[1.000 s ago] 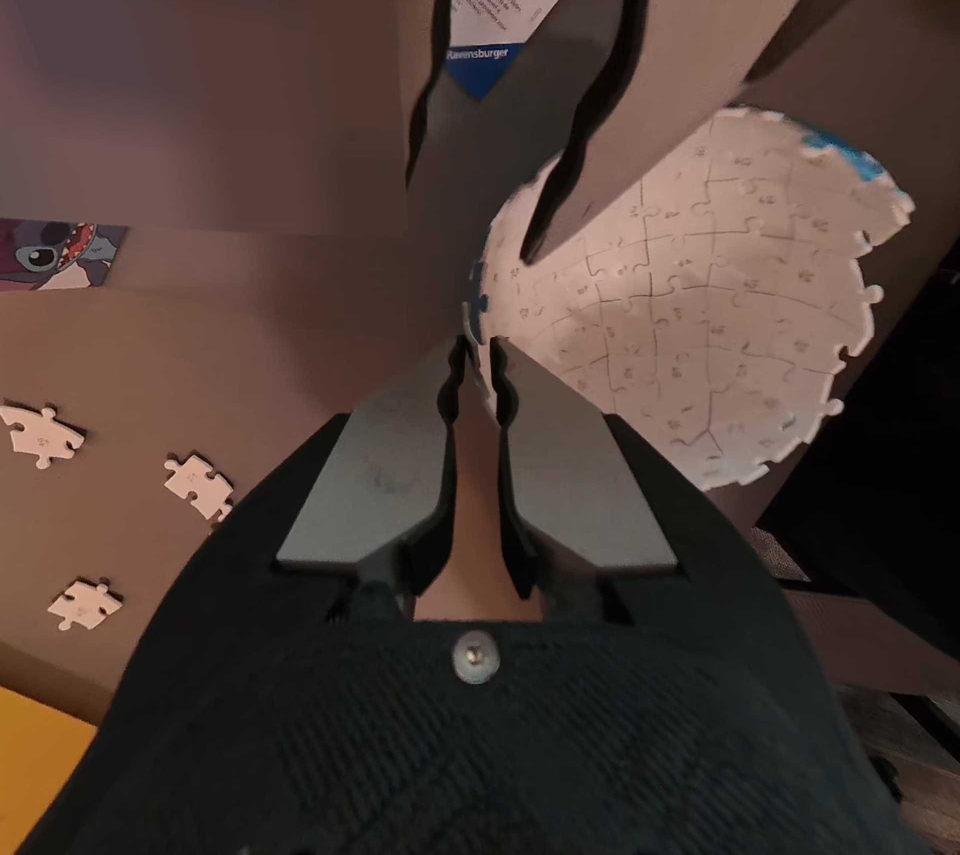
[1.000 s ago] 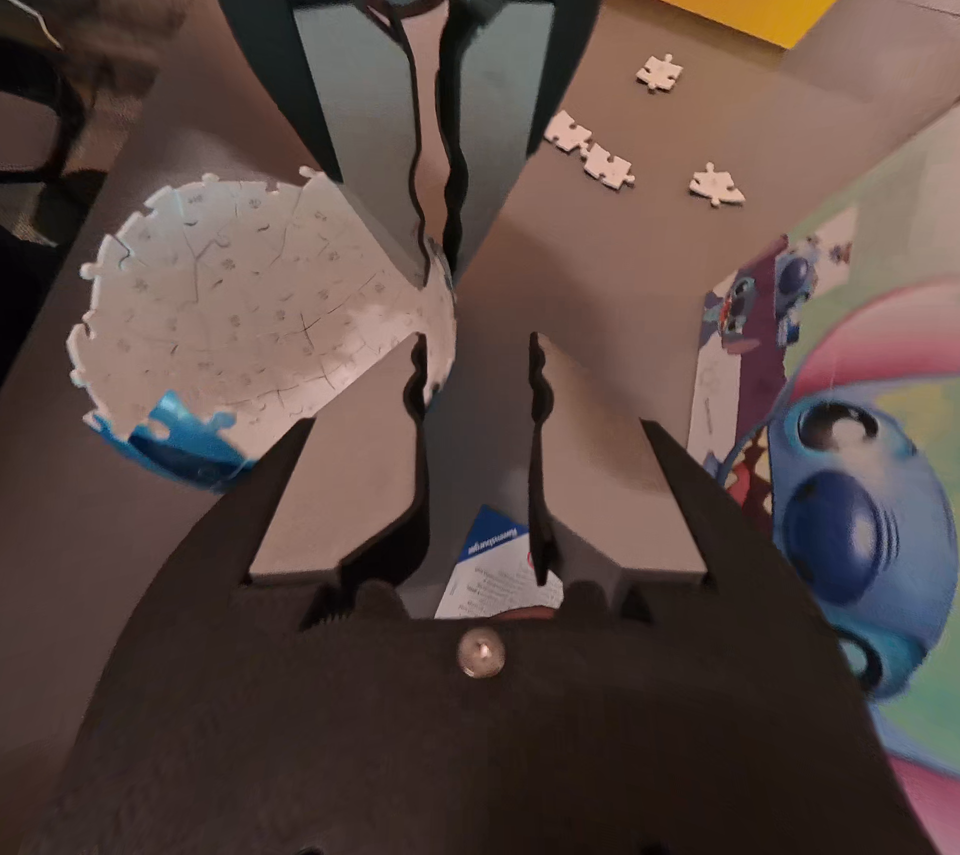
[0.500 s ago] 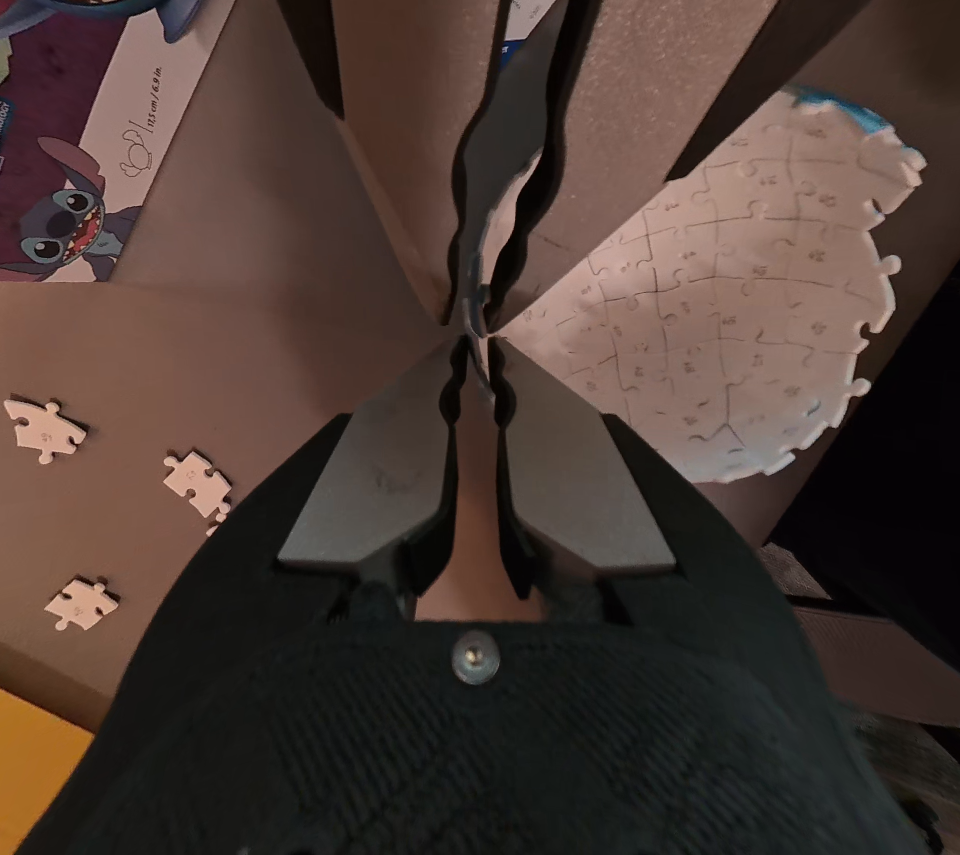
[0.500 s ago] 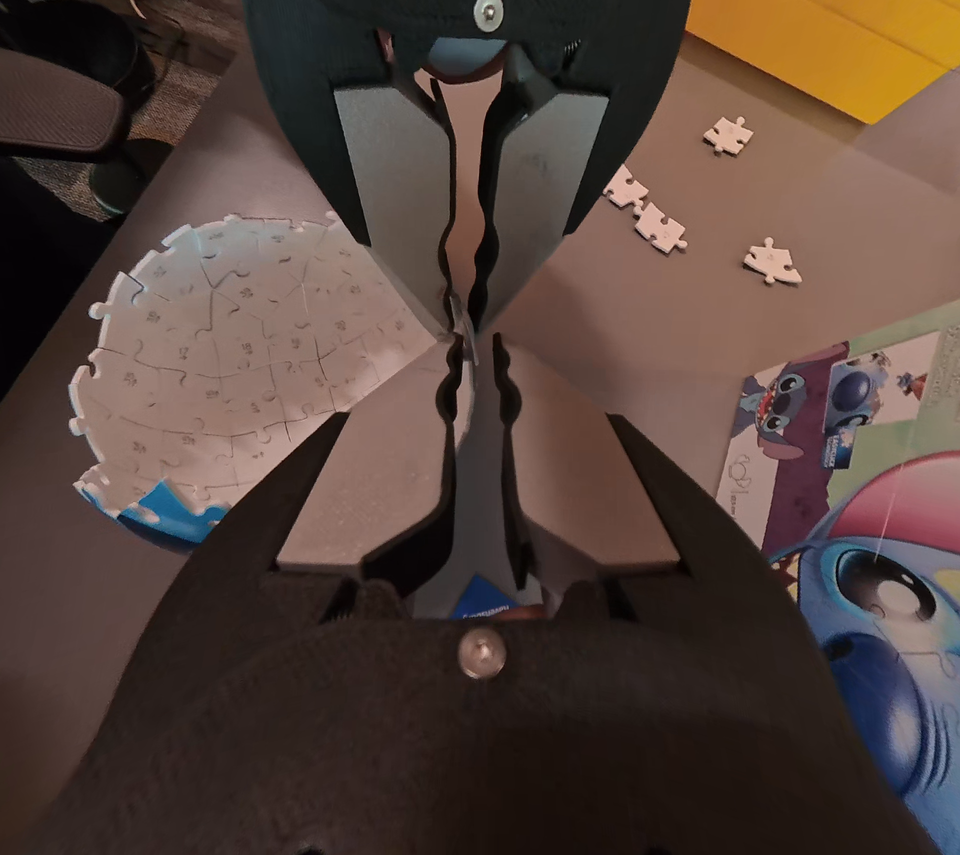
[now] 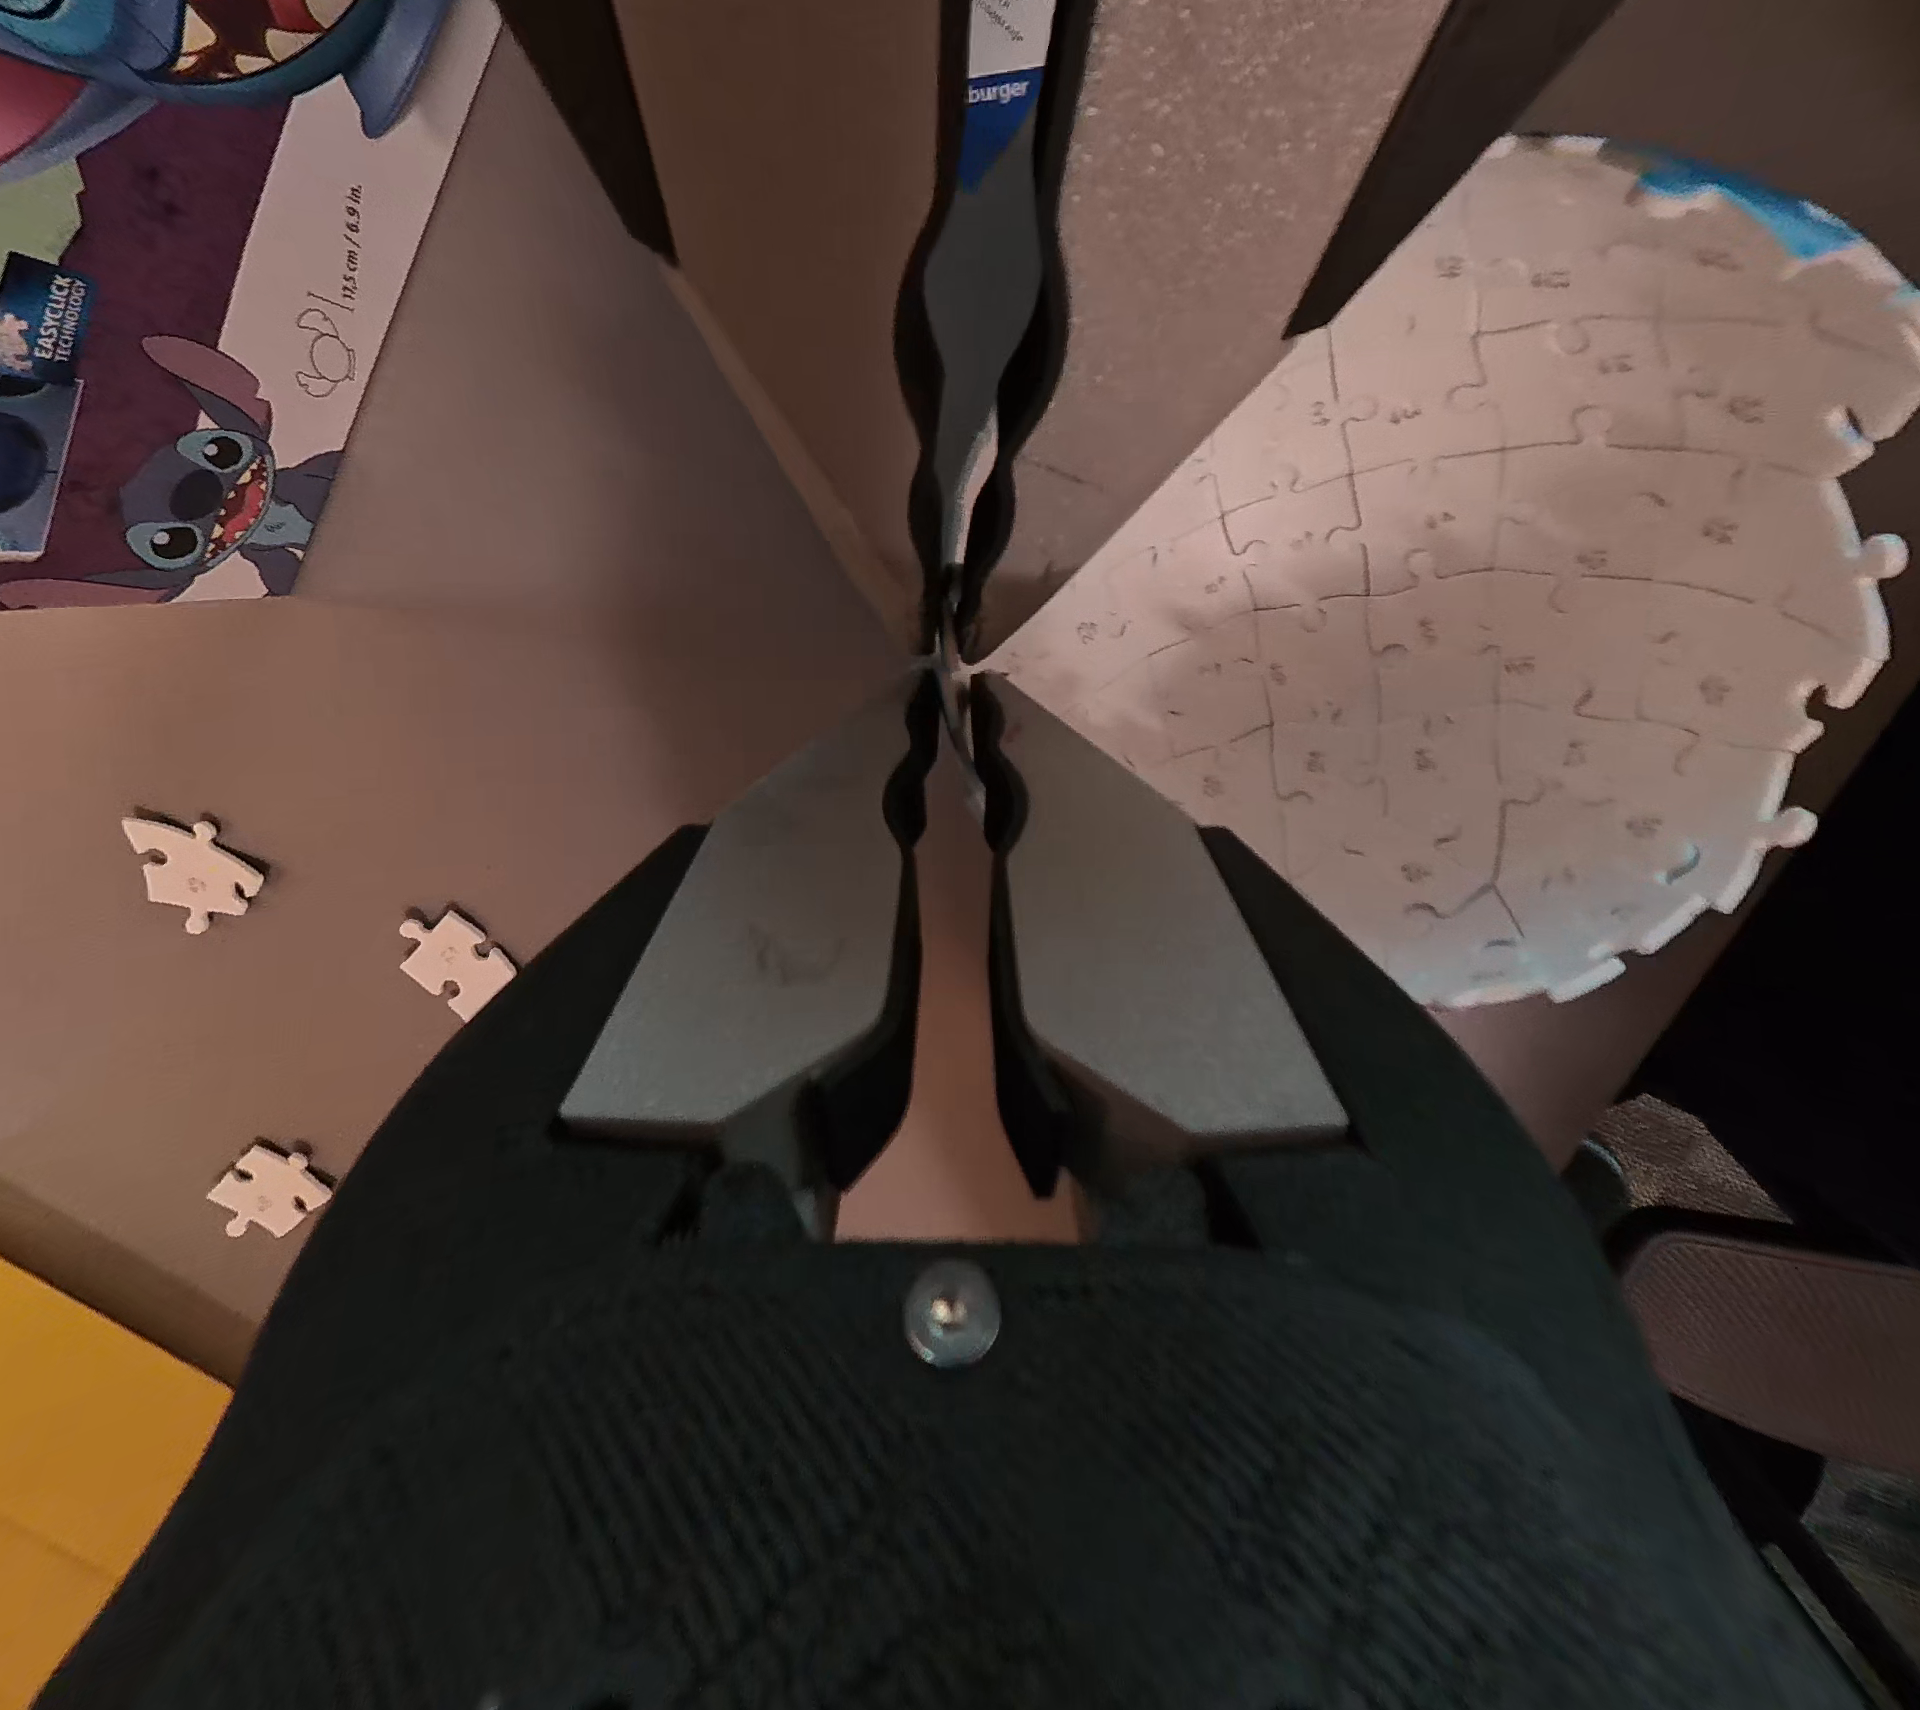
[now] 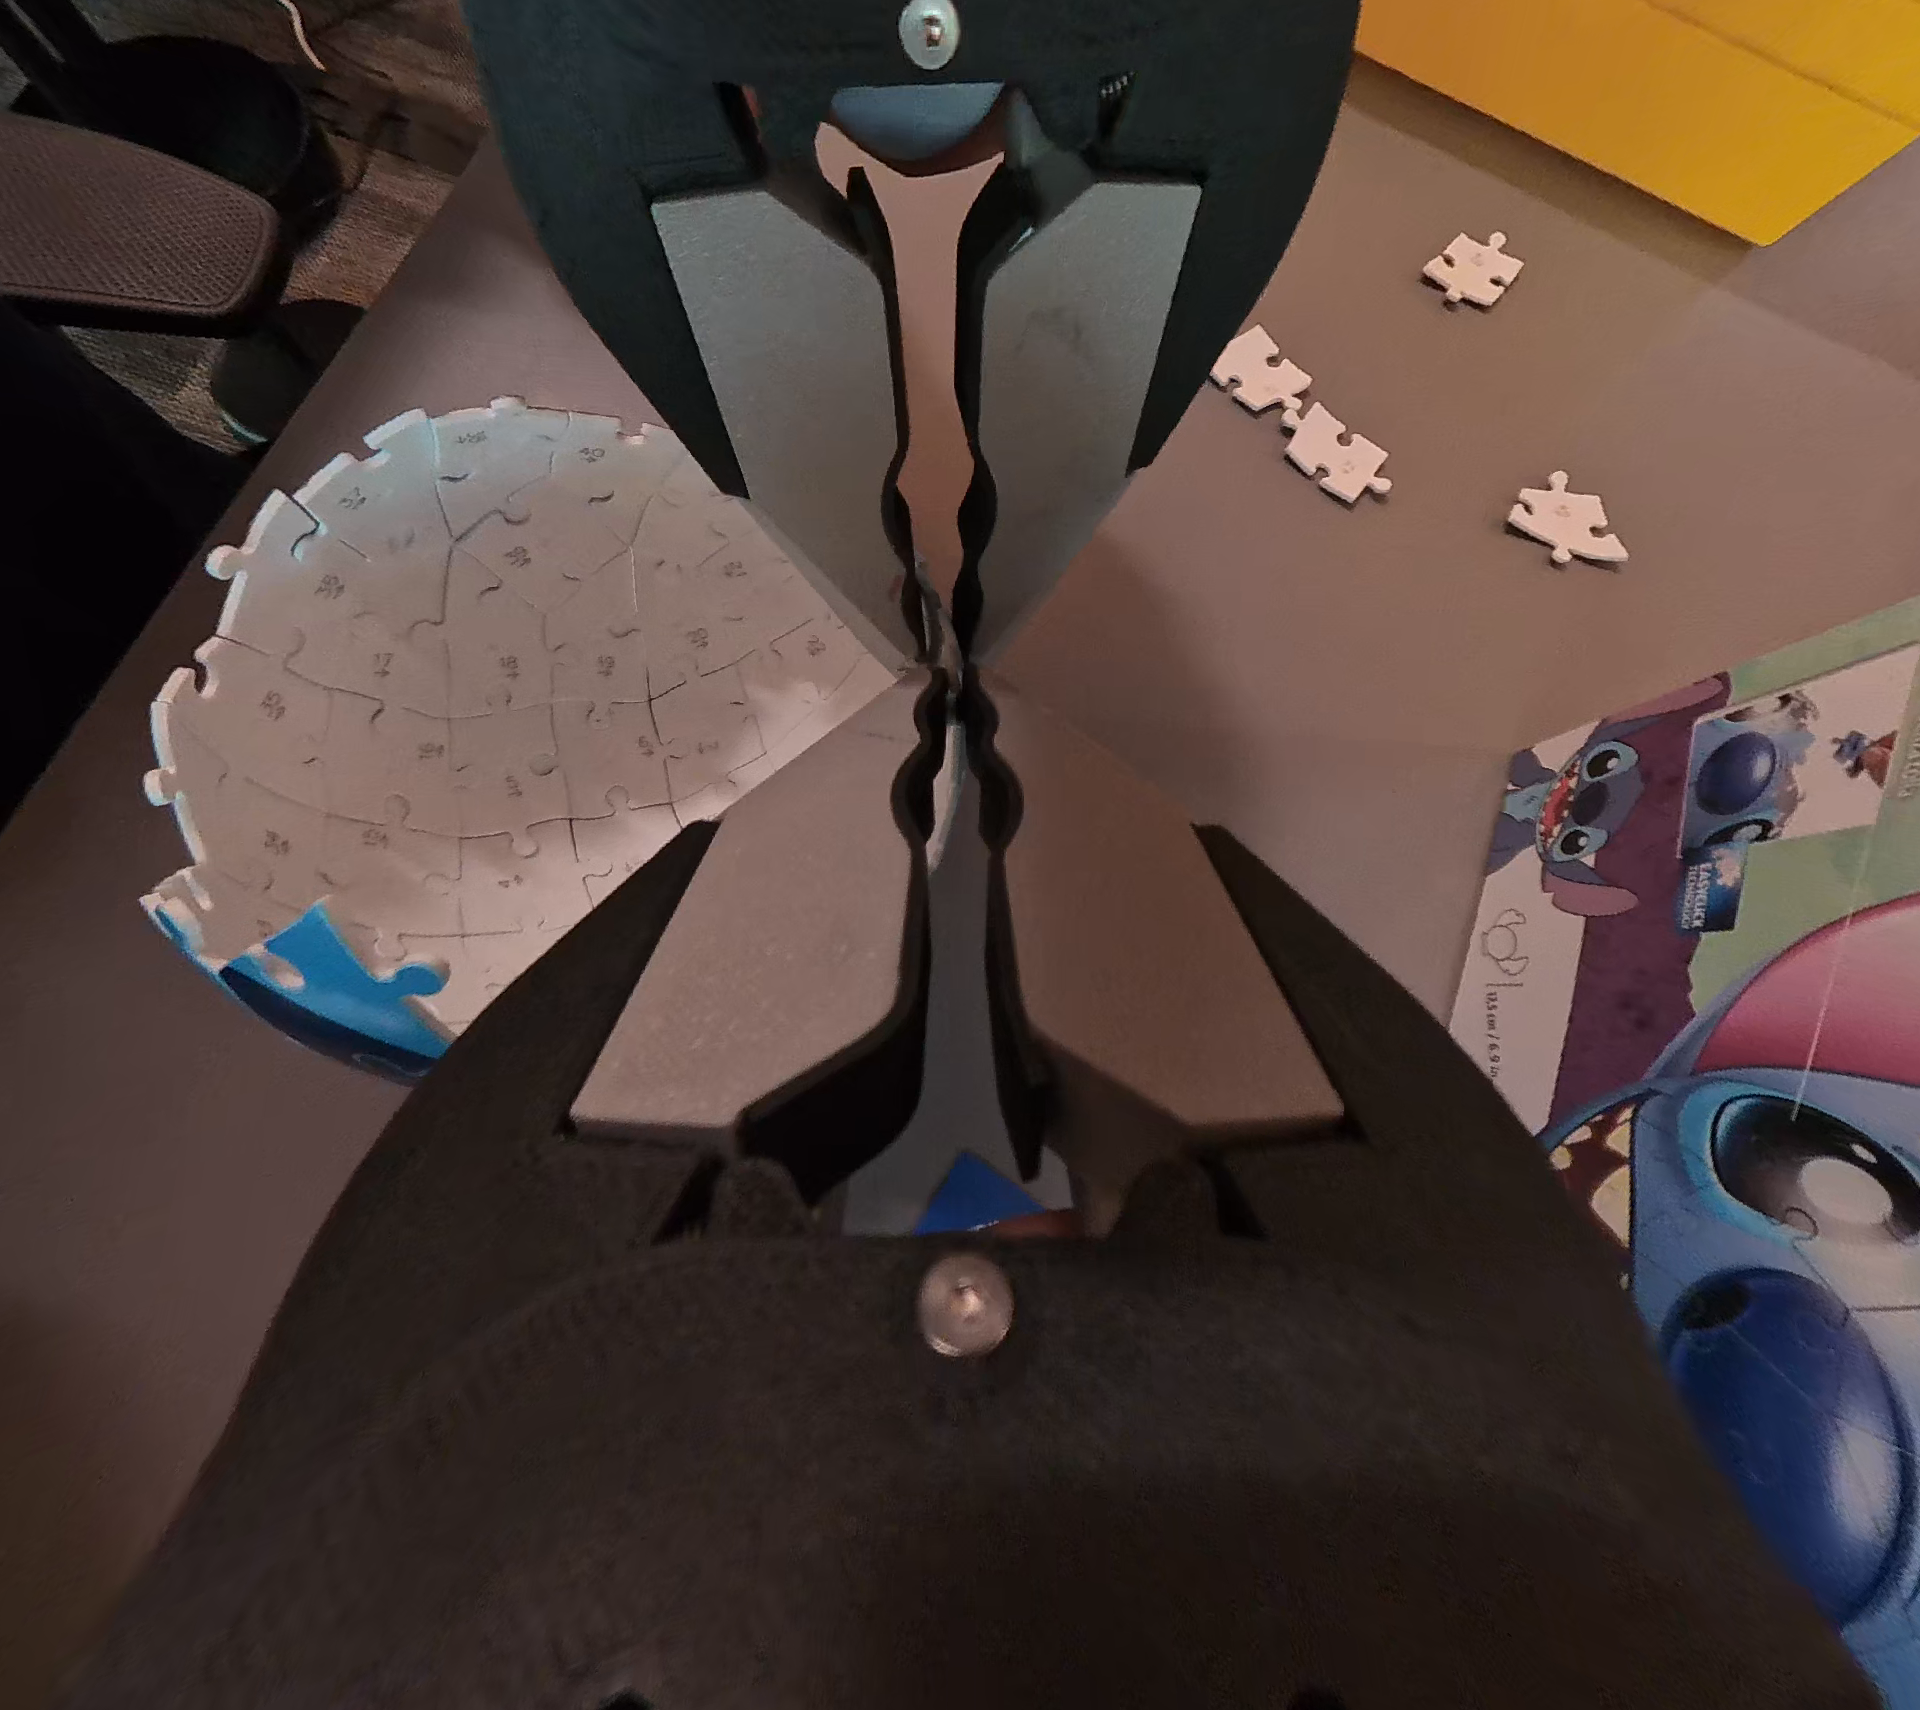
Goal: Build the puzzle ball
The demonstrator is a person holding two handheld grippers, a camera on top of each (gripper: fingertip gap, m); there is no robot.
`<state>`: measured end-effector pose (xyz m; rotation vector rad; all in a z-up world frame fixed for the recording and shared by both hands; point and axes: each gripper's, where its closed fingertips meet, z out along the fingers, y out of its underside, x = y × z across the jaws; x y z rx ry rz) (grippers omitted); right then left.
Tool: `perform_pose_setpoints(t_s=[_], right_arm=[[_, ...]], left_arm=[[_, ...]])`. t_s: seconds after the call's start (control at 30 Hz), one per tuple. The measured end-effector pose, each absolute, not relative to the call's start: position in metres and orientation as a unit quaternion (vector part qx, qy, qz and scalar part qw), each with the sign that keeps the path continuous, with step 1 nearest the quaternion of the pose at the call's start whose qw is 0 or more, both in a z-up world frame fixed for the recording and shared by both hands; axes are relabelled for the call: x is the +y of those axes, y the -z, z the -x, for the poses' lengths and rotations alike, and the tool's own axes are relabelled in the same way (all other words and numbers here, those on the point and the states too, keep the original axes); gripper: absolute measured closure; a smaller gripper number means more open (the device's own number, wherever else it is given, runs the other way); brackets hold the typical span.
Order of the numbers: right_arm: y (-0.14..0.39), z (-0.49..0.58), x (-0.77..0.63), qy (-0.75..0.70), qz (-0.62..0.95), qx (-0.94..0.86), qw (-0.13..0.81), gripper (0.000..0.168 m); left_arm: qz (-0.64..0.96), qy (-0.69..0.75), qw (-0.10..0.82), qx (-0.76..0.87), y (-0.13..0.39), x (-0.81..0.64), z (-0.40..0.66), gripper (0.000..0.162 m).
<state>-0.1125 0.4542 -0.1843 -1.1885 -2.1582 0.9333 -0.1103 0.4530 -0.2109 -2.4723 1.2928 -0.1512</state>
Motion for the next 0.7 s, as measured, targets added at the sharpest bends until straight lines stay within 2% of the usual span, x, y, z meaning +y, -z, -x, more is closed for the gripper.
perform_pose_setpoints(t_s=[0.7], right_arm=[[0.1835,0.1132,0.4563,-0.352,0.453,-0.785,0.234,0.168]], left_arm=[[0.863,0.031,0.184,0.469,0.2098,0.4558,0.1116,0.159]])
